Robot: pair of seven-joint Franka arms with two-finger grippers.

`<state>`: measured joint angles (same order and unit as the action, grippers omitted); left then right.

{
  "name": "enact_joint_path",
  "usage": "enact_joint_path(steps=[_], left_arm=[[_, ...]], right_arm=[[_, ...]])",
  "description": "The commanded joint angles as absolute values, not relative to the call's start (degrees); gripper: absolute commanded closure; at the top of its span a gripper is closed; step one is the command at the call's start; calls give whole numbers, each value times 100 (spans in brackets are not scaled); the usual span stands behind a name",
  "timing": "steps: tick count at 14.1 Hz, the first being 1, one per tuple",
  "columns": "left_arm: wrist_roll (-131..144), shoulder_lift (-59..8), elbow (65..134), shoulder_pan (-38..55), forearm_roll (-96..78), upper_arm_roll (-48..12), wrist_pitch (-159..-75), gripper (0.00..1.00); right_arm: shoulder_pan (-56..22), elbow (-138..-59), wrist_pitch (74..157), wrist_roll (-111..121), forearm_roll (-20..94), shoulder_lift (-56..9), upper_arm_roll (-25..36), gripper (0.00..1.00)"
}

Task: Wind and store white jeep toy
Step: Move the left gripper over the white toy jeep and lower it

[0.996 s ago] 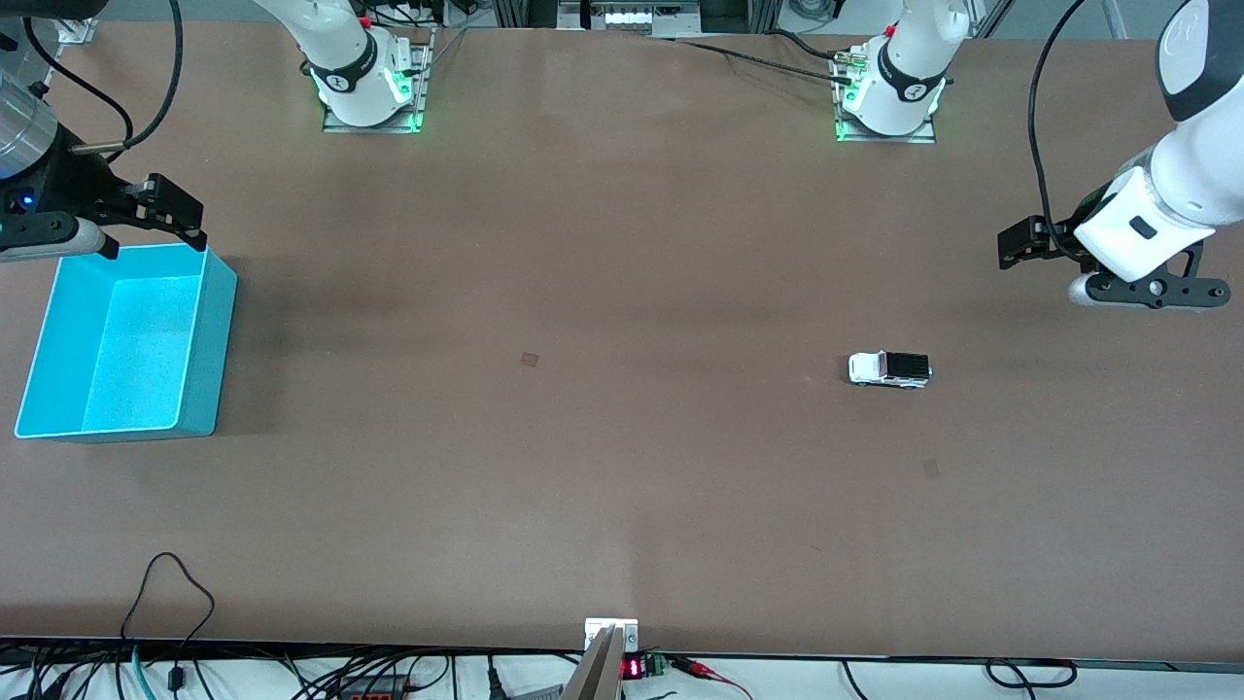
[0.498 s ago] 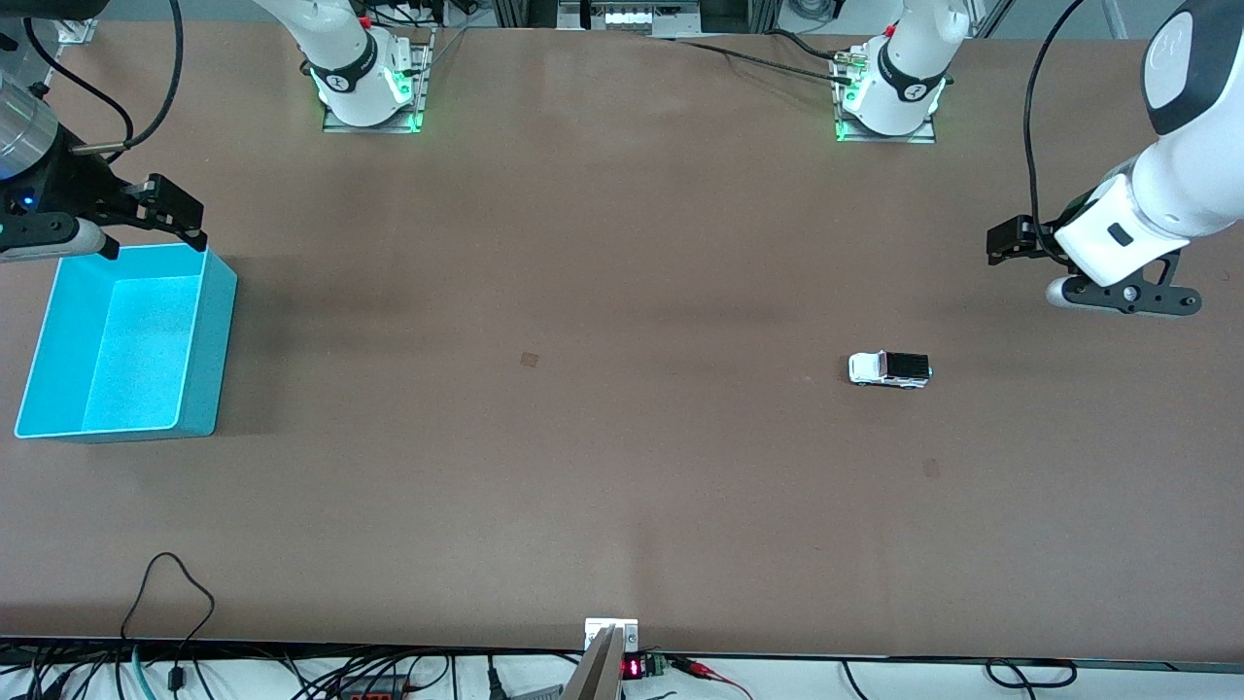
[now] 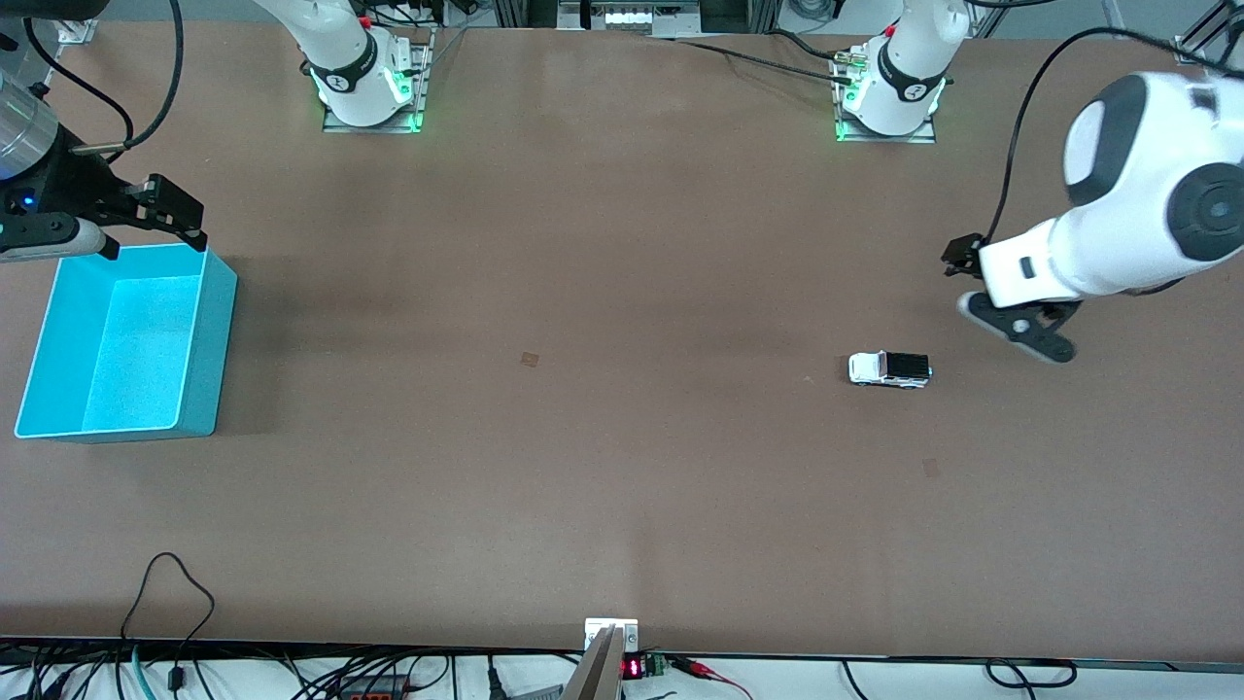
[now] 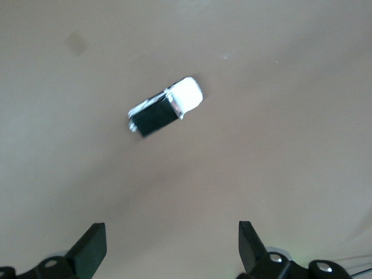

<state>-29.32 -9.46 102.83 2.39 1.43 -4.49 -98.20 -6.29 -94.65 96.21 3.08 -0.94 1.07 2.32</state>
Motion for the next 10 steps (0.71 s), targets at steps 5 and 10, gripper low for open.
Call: enact_joint_path(steps=[5,10], left_arm=[[-5858,-992,11557,167,114,-448,-11679,0],[-7582,-1695,11733,141,114,-448,-12847,0]], right_arm=[[-650,-9466,9642,360,-132,123,229,0],[-668,-9466,9589,360,-132,132,220,0]])
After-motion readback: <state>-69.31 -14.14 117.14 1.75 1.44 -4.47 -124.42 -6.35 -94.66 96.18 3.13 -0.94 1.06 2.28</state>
